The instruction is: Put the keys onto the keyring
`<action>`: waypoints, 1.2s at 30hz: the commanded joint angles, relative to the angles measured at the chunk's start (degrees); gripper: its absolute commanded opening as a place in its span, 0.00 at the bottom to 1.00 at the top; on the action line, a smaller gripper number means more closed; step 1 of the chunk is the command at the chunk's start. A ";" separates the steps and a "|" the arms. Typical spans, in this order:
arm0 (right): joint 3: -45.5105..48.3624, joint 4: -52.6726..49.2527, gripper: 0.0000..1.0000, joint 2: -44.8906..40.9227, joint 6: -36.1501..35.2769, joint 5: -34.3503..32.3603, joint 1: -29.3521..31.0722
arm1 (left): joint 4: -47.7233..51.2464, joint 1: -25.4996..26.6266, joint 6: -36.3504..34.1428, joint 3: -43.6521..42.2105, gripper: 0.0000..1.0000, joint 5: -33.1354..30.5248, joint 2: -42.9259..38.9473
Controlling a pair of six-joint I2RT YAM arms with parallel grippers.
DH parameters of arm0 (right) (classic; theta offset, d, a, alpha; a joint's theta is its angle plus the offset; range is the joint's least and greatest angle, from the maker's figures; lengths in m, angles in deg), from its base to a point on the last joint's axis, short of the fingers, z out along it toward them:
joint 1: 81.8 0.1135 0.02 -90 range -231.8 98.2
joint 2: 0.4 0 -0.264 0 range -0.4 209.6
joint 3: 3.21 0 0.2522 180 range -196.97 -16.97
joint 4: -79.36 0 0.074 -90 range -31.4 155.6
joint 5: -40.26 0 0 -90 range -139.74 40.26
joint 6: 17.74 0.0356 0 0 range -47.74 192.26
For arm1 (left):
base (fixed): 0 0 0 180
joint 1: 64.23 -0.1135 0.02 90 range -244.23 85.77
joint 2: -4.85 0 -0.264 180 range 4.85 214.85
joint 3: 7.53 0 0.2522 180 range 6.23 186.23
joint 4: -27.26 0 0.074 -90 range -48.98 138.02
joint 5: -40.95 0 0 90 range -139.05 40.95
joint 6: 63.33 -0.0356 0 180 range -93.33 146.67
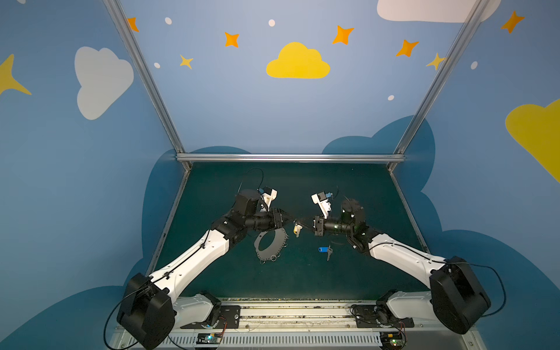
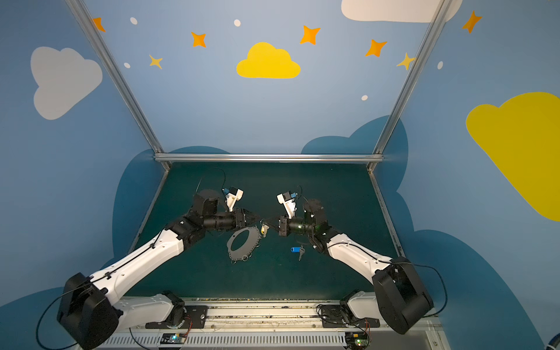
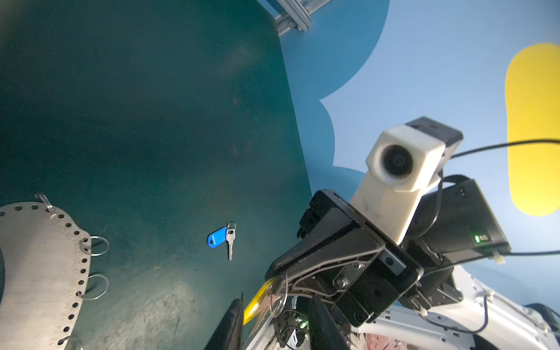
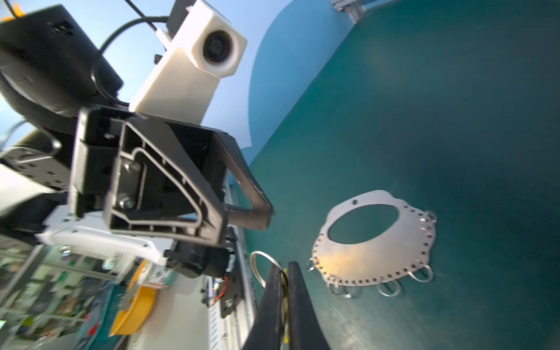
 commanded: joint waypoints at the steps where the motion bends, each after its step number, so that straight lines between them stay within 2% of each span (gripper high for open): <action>1: 0.86 5.05 0.00 0.33 3.62 4.75 -0.36 | -0.98 1.17 -1.15 1.77 0.41 0.95 0.89; 6: 0.70 5.00 0.02 0.42 4.20 4.84 -0.44 | -0.51 2.10 -1.96 2.86 0.33 1.33 1.18; 10: 0.37 5.00 0.04 0.76 4.46 4.88 -0.46 | -0.07 2.39 -2.08 3.14 0.17 1.61 0.90; 16: -0.09 4.32 0.12 1.56 4.32 4.95 -0.46 | 0.86 2.40 -2.48 3.40 0.04 1.20 0.29; 18: -0.25 3.59 0.17 1.62 3.79 4.93 -0.51 | 1.65 2.41 -2.87 3.62 0.04 0.57 0.33; 22: -0.09 -1.49 0.28 -0.32 1.07 1.50 -1.06 | 7.95 2.44 -4.09 5.76 0.04 -4.82 0.59; 26: 1.31 -8.65 0.34 -5.49 -1.24 -8.44 -2.48 | 11.50 2.40 -4.20 7.01 0.04 -7.57 1.49; 28: 1.17 -13.86 0.34 -7.70 -4.73 -12.58 -2.14 | 11.79 2.39 -3.67 7.14 0.04 -8.03 1.96; 31: 0.74 -16.36 0.34 -8.96 -7.74 -12.57 -1.33 | 11.81 2.41 -3.01 7.49 0.04 -7.87 2.71; 36: 1.31 -12.93 0.38 -8.50 -8.64 -10.77 1.58 | 10.96 2.40 -2.93 7.95 0.04 -6.41 3.86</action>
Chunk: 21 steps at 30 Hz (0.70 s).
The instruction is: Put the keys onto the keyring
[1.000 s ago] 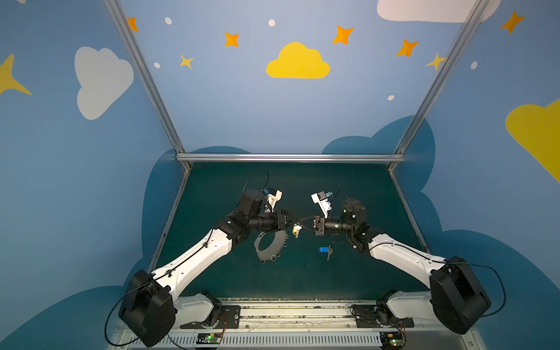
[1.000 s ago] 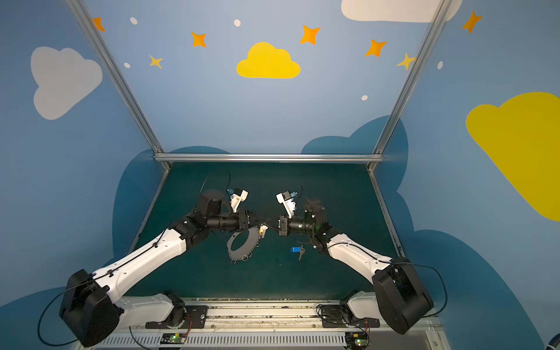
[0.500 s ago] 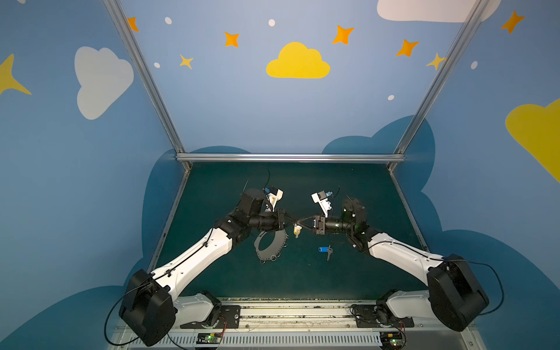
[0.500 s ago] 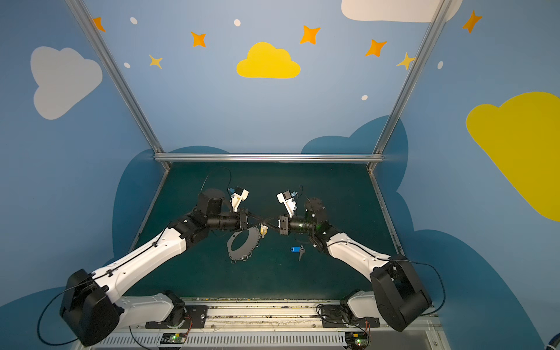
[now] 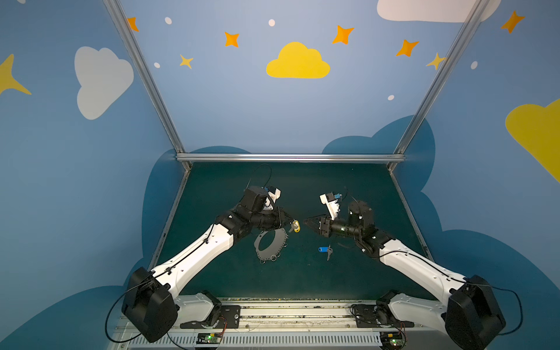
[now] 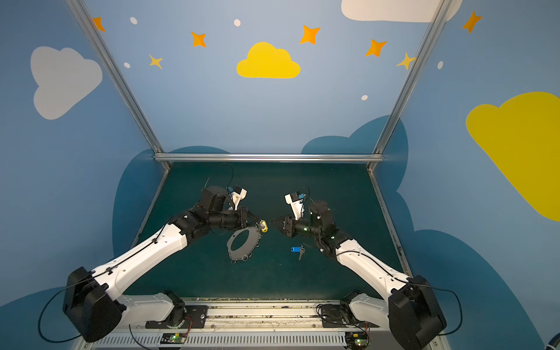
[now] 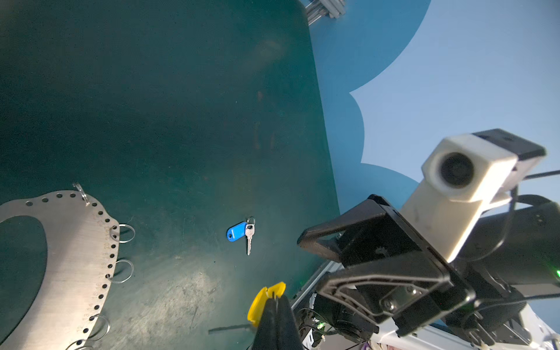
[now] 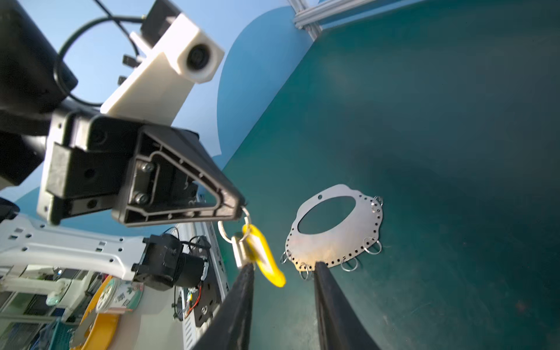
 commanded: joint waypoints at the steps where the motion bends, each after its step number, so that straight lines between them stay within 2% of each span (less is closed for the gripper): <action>1: 0.62 1.15 0.37 0.17 -1.64 -0.78 1.65 | -0.97 -0.03 -0.32 0.61 0.04 1.22 0.33; 6: 3.28 9.03 0.34 1.58 2.20 1.71 1.62 | -6.75 -0.03 1.00 -2.38 0.04 2.88 -1.54; 11: 3.65 10.88 0.38 0.15 3.20 -2.64 1.19 | -8.62 -0.03 0.01 -3.56 0.04 4.46 -2.97; 16: 2.02 7.20 0.41 0.87 -3.43 -1.14 1.35 | -11.15 -0.03 -0.14 -4.78 0.04 6.09 -4.64; 21: 3.04 10.59 0.38 1.43 -6.21 6.33 1.67 | -12.16 -0.03 -0.07 -5.36 0.04 6.31 -5.68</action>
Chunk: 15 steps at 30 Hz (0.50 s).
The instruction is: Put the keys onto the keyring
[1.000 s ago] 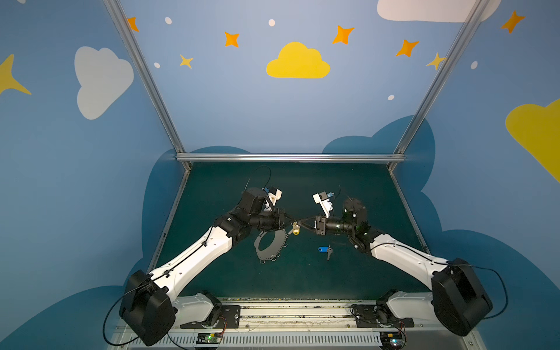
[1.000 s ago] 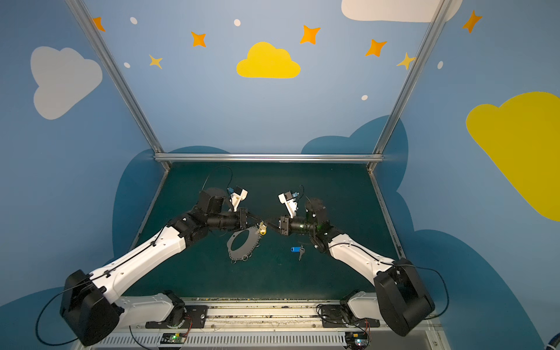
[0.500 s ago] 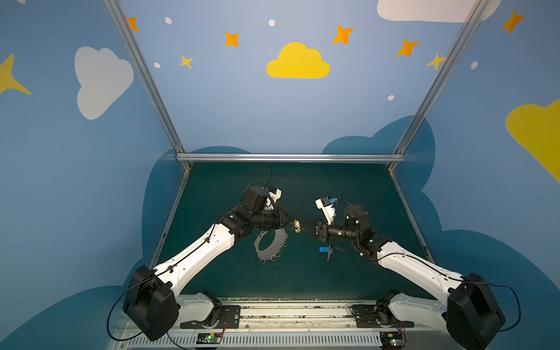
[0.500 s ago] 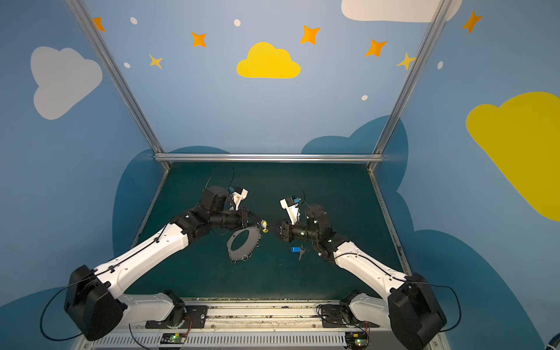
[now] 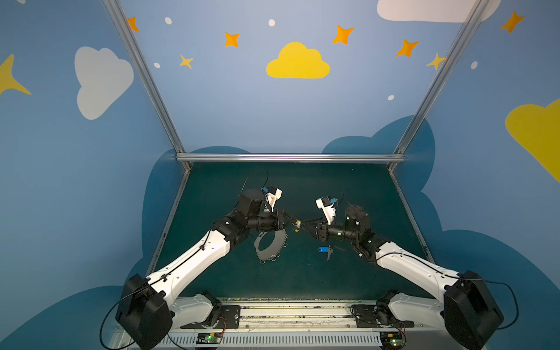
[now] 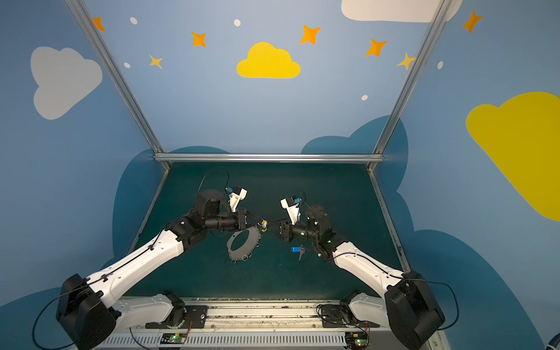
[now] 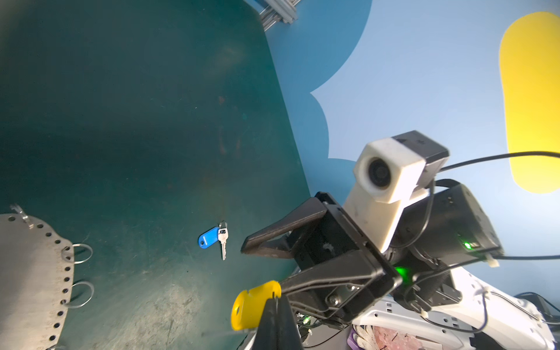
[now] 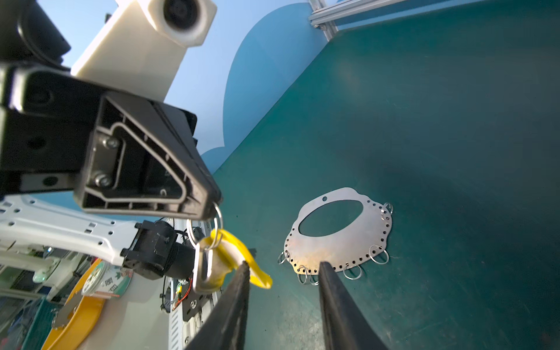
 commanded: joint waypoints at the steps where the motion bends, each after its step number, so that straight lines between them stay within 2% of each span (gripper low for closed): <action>1: -0.01 3.88 0.38 0.08 -3.11 5.87 0.30 | -2.59 -0.03 -0.58 -0.45 0.04 1.14 -1.31; 5: 0.85 7.15 0.40 -0.65 -3.40 8.61 1.26 | -2.82 -0.03 -0.36 -0.49 0.04 1.34 -1.04; 9: 1.12 7.90 0.40 -1.80 -5.18 7.54 2.30 | -3.67 -0.04 -0.25 -0.58 0.04 2.57 -0.96; 15: 0.24 2.07 0.24 -4.42 -12.32 1.98 4.69 | -3.80 -0.03 0.02 -0.84 0.04 2.10 -1.46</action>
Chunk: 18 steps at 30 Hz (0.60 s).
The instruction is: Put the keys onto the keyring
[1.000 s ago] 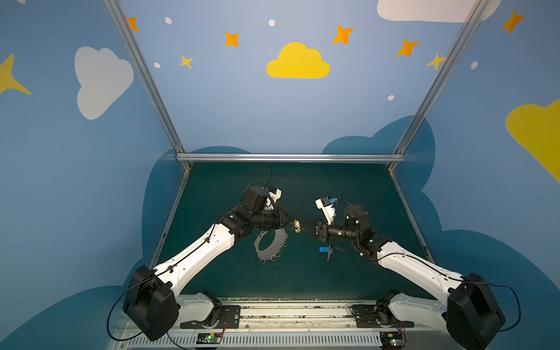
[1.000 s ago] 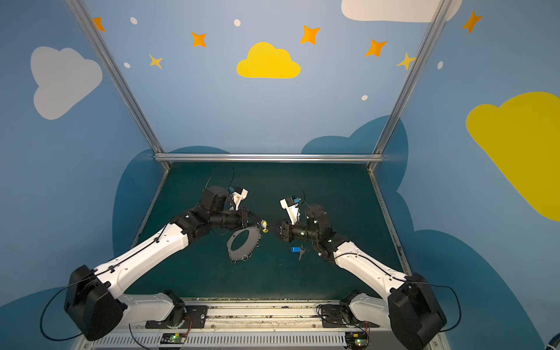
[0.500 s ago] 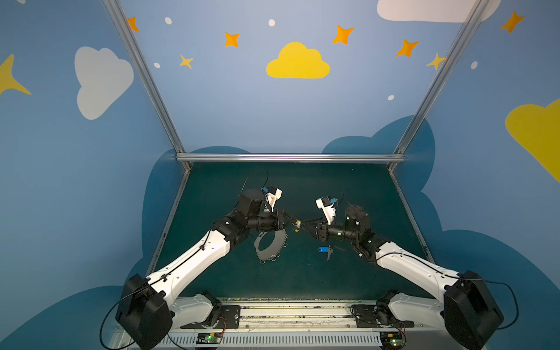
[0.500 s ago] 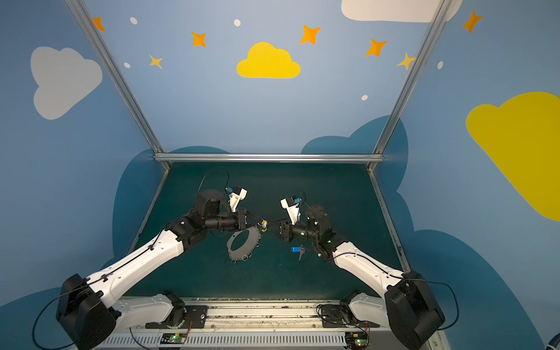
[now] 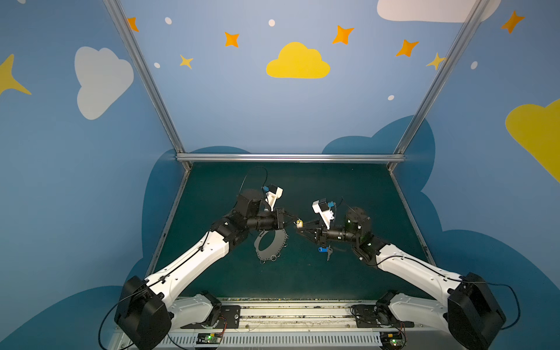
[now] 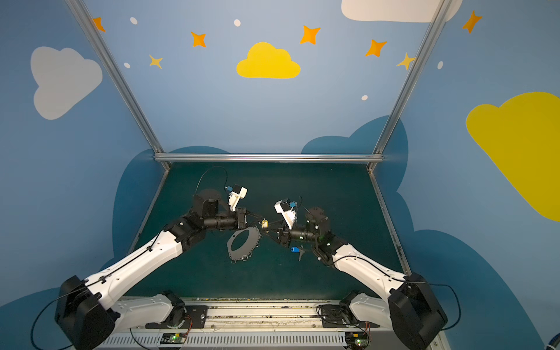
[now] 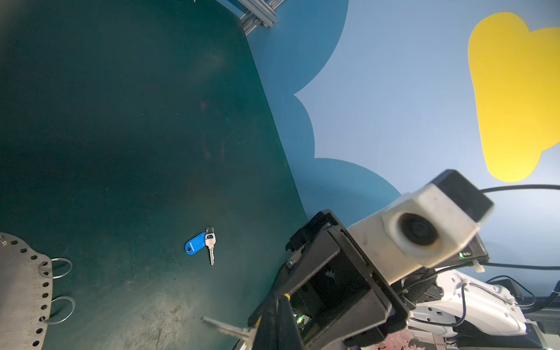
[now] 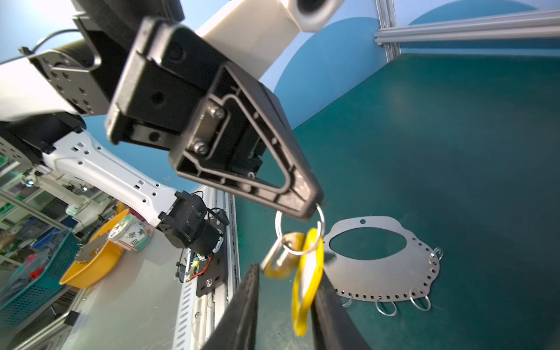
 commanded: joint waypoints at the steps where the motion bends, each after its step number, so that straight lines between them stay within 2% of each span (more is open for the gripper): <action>1: -0.85 -4.82 0.21 -2.55 -7.18 -4.86 2.20 | -1.57 -0.03 0.04 -0.72 0.04 0.13 -1.08; 7: -2.30 -12.09 0.00 -4.29 -13.62 -18.47 5.58 | -2.40 -0.12 0.98 -0.93 0.04 -0.10 -1.13; 13: -1.11 -13.21 0.00 -6.92 -21.12 -29.61 10.40 | -2.51 -0.25 2.09 -1.24 0.04 -0.70 -1.42; 18: -5.55 -17.56 0.00 -3.73 -27.25 -37.32 16.57 | -6.05 -0.21 4.35 -2.20 0.04 0.40 -0.37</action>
